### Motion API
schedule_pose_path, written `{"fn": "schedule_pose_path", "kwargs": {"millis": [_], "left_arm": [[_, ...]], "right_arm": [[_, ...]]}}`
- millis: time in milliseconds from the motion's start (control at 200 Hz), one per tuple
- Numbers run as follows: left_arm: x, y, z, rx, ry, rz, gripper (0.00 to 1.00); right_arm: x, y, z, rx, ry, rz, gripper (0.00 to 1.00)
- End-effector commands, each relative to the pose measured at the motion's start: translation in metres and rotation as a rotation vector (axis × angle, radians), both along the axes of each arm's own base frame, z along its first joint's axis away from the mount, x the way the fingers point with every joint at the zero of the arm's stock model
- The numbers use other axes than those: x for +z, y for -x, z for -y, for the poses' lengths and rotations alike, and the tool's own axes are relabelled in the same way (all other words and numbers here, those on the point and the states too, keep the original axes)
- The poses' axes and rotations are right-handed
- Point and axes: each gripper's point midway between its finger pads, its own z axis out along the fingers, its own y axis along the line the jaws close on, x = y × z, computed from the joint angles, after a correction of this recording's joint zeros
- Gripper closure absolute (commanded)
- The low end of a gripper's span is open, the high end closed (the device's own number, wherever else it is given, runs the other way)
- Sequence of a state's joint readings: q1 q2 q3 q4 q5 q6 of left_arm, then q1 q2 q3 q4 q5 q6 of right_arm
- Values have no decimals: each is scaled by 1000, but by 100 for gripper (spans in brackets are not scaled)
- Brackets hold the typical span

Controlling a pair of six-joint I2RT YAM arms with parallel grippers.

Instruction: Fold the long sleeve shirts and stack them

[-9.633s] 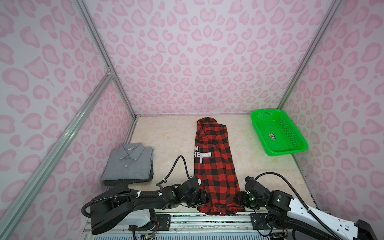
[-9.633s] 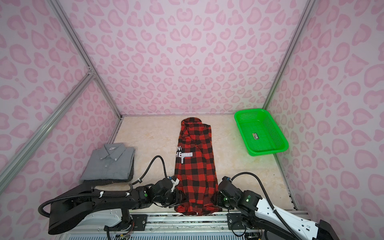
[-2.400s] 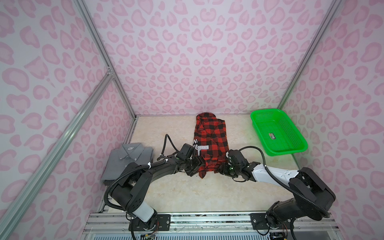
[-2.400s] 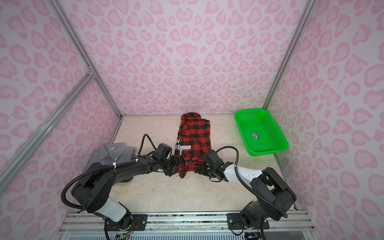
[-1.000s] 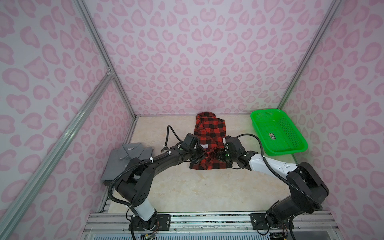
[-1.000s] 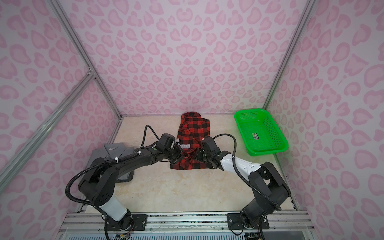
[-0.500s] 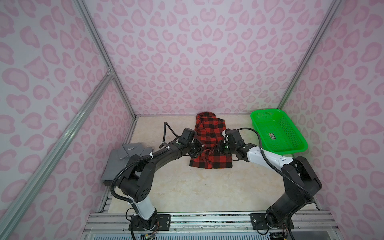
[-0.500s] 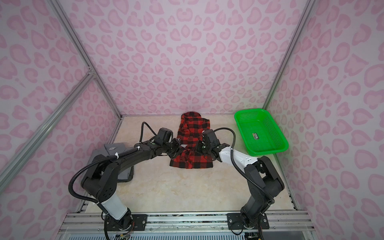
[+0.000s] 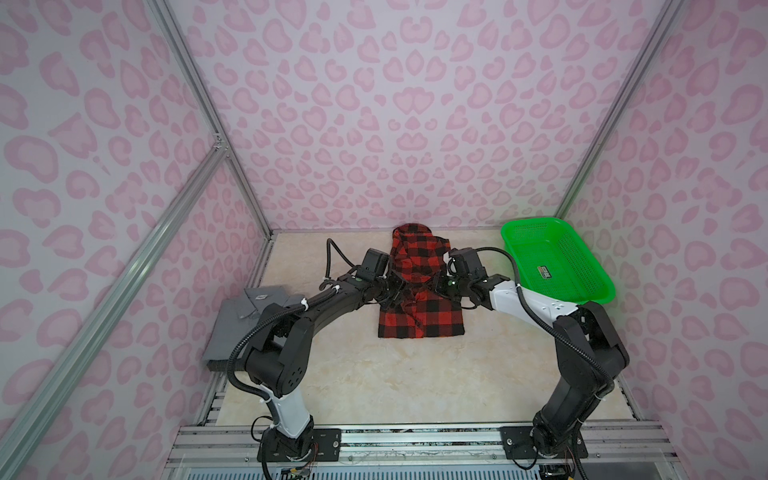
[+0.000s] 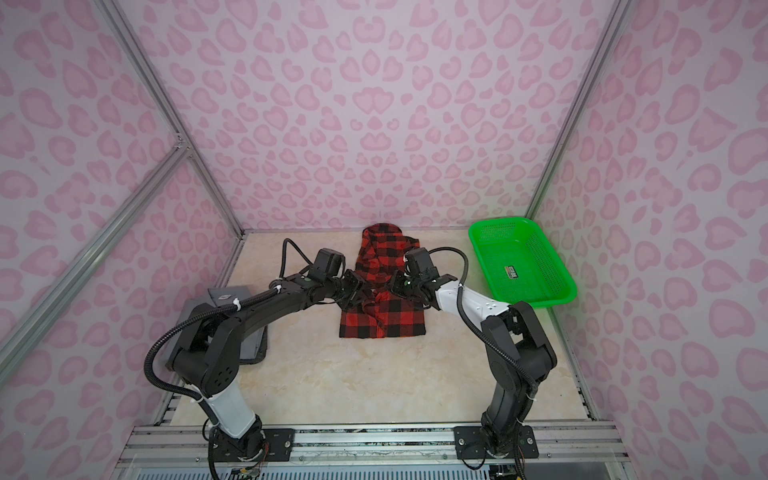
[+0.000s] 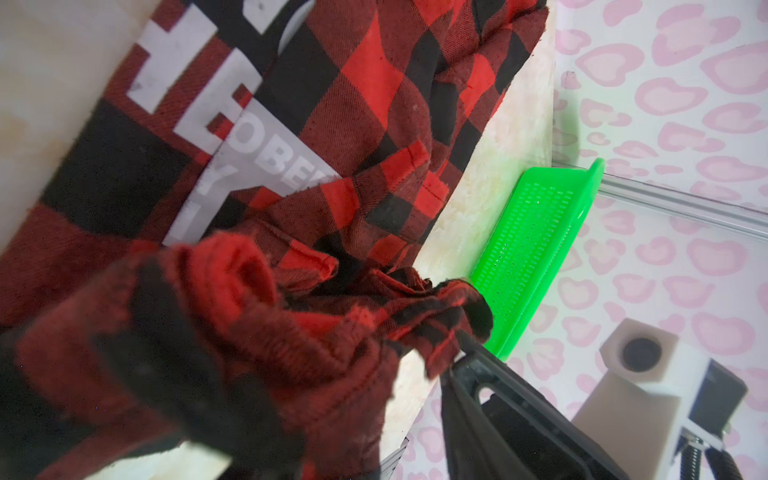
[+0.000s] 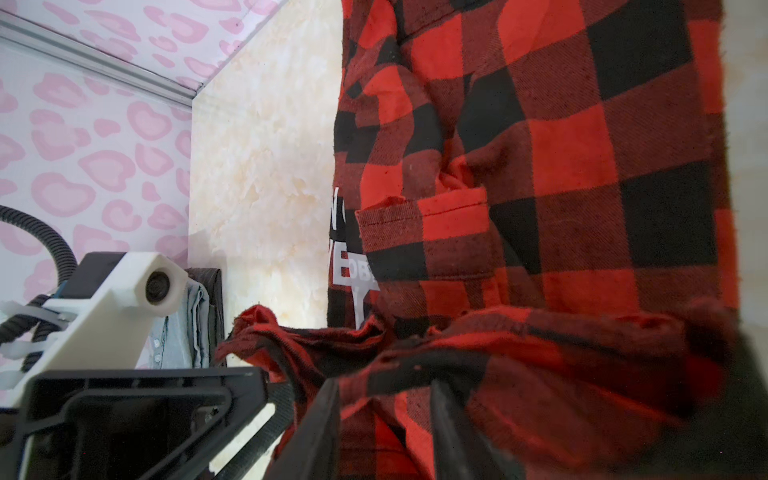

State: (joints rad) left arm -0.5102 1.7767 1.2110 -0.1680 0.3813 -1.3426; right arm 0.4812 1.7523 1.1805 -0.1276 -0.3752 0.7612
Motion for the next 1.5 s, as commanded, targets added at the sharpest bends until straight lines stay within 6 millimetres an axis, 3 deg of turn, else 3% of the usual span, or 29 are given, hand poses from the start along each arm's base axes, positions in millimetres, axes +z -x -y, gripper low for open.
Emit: {"fn": "schedule_pose_path", "kwargs": {"millis": [0, 115, 250, 600, 725, 865, 910, 1130, 1210, 1375, 1495], "left_arm": [[4, -2, -1, -3, -3, 6, 46], [4, -4, 1, -11, -4, 7, 45], [4, -7, 4, -19, -4, 6, 46], [1, -10, 12, -46, -3, 4, 56], [1, -13, 17, -49, -9, 12, 63], [-3, -16, 19, -51, -12, 4, 63], [7, -23, 23, -48, -2, 26, 63], [1, -37, 31, -43, 1, 18, 63], [0, -43, 33, -39, 2, 22, 63], [3, -55, 40, -36, 18, 31, 63], [22, -71, 40, -39, 24, 86, 63]], "right_arm": [[3, 5, 1, 42, 20, -6, 56], [15, 4, 3, 43, 19, 31, 53], [10, 6, 0, 53, 6, -3, 55], [-11, -3, -9, 42, -33, -48, 79], [-22, -13, -12, 36, -33, -64, 81], [-25, -24, -13, 32, -31, -58, 76], [-22, -28, -13, 33, -38, -45, 73], [3, -29, -16, 97, -137, 15, 63], [10, -26, -9, 90, -172, 28, 63], [25, -11, -5, 107, -221, 60, 63], [34, 5, -13, 140, -248, 95, 62]]}}
